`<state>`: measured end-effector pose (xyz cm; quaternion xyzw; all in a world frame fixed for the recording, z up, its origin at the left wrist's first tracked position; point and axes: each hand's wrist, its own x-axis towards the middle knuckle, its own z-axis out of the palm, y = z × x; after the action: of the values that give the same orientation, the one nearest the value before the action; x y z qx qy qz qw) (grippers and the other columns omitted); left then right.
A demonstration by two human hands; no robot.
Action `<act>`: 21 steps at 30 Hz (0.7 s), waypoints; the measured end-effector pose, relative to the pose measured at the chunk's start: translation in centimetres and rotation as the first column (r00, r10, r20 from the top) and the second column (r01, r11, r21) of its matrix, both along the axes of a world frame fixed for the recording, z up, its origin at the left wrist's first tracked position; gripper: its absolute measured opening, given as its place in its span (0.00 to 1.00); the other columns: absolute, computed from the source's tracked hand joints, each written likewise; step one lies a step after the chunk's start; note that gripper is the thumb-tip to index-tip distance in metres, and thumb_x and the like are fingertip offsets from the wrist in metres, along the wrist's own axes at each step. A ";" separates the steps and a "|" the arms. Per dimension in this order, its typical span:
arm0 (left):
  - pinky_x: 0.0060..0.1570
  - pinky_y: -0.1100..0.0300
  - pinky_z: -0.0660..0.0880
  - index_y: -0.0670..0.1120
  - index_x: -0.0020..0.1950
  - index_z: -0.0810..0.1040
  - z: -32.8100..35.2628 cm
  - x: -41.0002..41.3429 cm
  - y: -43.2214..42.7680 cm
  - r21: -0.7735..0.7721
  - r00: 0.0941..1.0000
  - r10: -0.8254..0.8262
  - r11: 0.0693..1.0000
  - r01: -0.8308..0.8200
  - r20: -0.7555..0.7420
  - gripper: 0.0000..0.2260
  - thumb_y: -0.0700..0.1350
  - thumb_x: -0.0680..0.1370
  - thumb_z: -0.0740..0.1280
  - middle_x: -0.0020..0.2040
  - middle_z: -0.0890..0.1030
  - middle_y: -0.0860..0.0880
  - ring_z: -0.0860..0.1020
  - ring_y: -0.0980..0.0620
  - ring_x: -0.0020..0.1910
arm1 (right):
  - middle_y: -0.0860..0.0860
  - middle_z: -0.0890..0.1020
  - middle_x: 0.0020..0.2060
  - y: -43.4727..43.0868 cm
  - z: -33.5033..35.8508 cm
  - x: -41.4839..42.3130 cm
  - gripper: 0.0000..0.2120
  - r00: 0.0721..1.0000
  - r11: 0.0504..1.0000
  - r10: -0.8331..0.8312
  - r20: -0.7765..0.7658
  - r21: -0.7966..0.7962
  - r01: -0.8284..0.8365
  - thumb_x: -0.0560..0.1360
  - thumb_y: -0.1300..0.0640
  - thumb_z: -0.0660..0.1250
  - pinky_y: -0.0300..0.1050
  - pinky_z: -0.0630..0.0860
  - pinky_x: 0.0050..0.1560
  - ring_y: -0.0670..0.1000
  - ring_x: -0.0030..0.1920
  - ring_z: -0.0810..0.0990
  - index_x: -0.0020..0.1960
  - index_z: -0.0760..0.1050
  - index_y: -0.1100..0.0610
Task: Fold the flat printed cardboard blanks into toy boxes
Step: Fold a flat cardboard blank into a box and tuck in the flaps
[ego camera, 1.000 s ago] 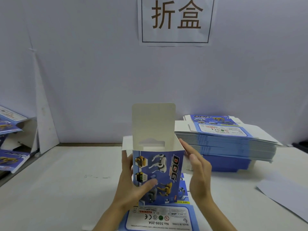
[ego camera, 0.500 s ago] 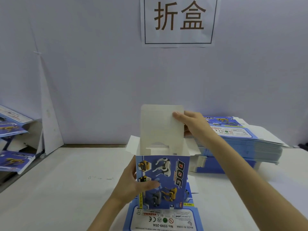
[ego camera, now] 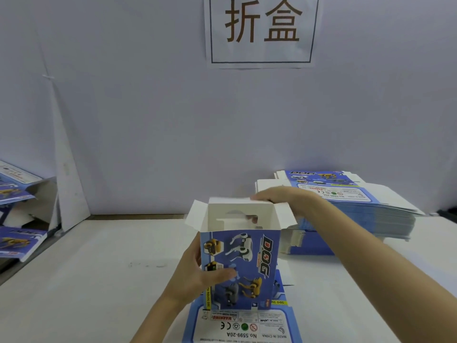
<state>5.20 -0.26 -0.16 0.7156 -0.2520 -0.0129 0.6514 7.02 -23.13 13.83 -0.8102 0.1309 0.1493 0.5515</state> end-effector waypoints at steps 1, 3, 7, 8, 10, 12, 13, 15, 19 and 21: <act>0.44 0.65 0.78 0.49 0.61 0.74 0.0 0.0 0.0 -0.008 1.000 -0.003 1.000 0.003 -0.001 0.33 0.49 0.59 0.81 0.53 0.84 0.55 0.82 0.54 0.53 | 0.52 0.85 0.35 -0.1 0.4 0.1 0.11 0.996 0.995 -0.048 0.078 0.088 0.041 0.76 0.54 0.68 0.39 0.77 0.27 0.50 0.31 0.84 0.54 0.75 0.60; 0.44 0.65 0.78 0.50 0.61 0.74 0.1 0.0 0.0 -0.012 1.000 -0.007 1.000 0.007 -0.004 0.34 0.52 0.58 0.80 0.54 0.84 0.55 0.82 0.54 0.53 | 0.52 0.85 0.40 -0.4 0.9 0.6 0.06 0.953 0.971 -0.075 0.295 0.239 0.003 0.76 0.58 0.69 0.42 0.80 0.33 0.50 0.36 0.85 0.53 0.76 0.56; 0.44 0.68 0.78 0.51 0.62 0.74 0.1 0.0 0.0 -0.008 1.000 0.004 1.000 -0.004 -0.007 0.35 0.55 0.57 0.80 0.55 0.83 0.57 0.81 0.57 0.54 | 0.49 0.84 0.46 0.2 2.2 0.3 0.14 0.793 0.974 0.017 0.609 0.169 -0.150 0.72 0.63 0.72 0.46 0.83 0.43 0.49 0.43 0.85 0.53 0.80 0.48; 0.44 0.68 0.78 0.51 0.62 0.74 0.0 0.1 -0.1 -0.008 1.000 0.008 1.000 -0.008 -0.012 0.36 0.56 0.57 0.80 0.55 0.83 0.57 0.81 0.57 0.54 | 0.48 0.84 0.44 0.5 2.4 0.2 0.14 0.752 0.984 0.033 0.658 0.111 -0.140 0.72 0.64 0.73 0.44 0.82 0.41 0.47 0.41 0.85 0.52 0.80 0.47; 0.44 0.68 0.77 0.52 0.62 0.74 0.0 0.1 -0.1 -0.005 1.000 0.015 1.000 -0.015 -0.014 0.36 0.57 0.56 0.79 0.54 0.83 0.58 0.81 0.57 0.53 | 0.45 0.84 0.38 1.1 2.6 -0.2 0.14 0.659 0.994 0.039 0.751 0.038 -0.103 0.71 0.67 0.72 0.39 0.81 0.40 0.42 0.36 0.83 0.50 0.82 0.50; 0.44 0.68 0.78 0.52 0.62 0.73 -0.1 0.1 -0.1 0.000 1.000 0.017 1.000 -0.017 -0.017 0.36 0.58 0.56 0.79 0.54 0.83 0.58 0.81 0.57 0.54 | 0.44 0.83 0.35 1.6 2.2 -0.5 0.13 0.560 0.999 0.045 0.827 -0.030 -0.035 0.72 0.69 0.71 0.32 0.78 0.41 0.37 0.34 0.80 0.51 0.82 0.55; 0.44 0.68 0.78 0.52 0.62 0.73 -0.1 0.0 -0.2 0.001 1.000 0.017 1.000 -0.017 -0.020 0.36 0.57 0.56 0.79 0.54 0.83 0.58 0.81 0.57 0.54 | 0.44 0.83 0.34 1.7 2.0 -0.7 0.12 0.529 0.999 0.044 0.848 -0.045 -0.011 0.72 0.69 0.70 0.30 0.76 0.41 0.36 0.34 0.80 0.51 0.82 0.56; 0.44 0.70 0.77 0.53 0.62 0.73 -0.1 -0.1 -0.2 0.003 1.000 0.028 1.000 -0.028 -0.012 0.35 0.56 0.57 0.80 0.54 0.82 0.60 0.81 0.59 0.54 | 0.43 0.83 0.32 1.9 2.0 -1.2 0.07 0.519 0.999 0.037 0.854 -0.022 -0.035 0.73 0.66 0.71 0.31 0.75 0.39 0.37 0.34 0.79 0.47 0.83 0.55; 0.41 0.74 0.75 0.55 0.61 0.73 0.0 -0.1 -0.3 0.003 0.999 0.036 0.999 -0.036 -0.010 0.32 0.48 0.61 0.82 0.52 0.82 0.64 0.81 0.64 0.51 | 0.47 0.81 0.32 2.1 2.7 -1.9 0.09 0.667 0.992 -0.001 0.745 0.086 -0.095 0.68 0.45 0.72 0.41 0.73 0.35 0.45 0.32 0.77 0.39 0.83 0.51; 0.42 0.74 0.75 0.55 0.61 0.73 0.0 -0.1 -0.3 0.013 0.999 0.049 0.999 -0.049 -0.014 0.34 0.53 0.59 0.83 0.53 0.81 0.66 0.80 0.64 0.52 | 0.47 0.83 0.35 2.1 3.0 -1.8 0.07 0.729 0.988 0.026 0.684 0.093 -0.122 0.71 0.48 0.71 0.43 0.78 0.38 0.46 0.35 0.80 0.44 0.82 0.51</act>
<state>5.05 -0.52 -0.19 0.7254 -0.2297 -0.0033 0.6488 5.22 -21.06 16.88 -0.7751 -0.1226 -0.1273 0.6066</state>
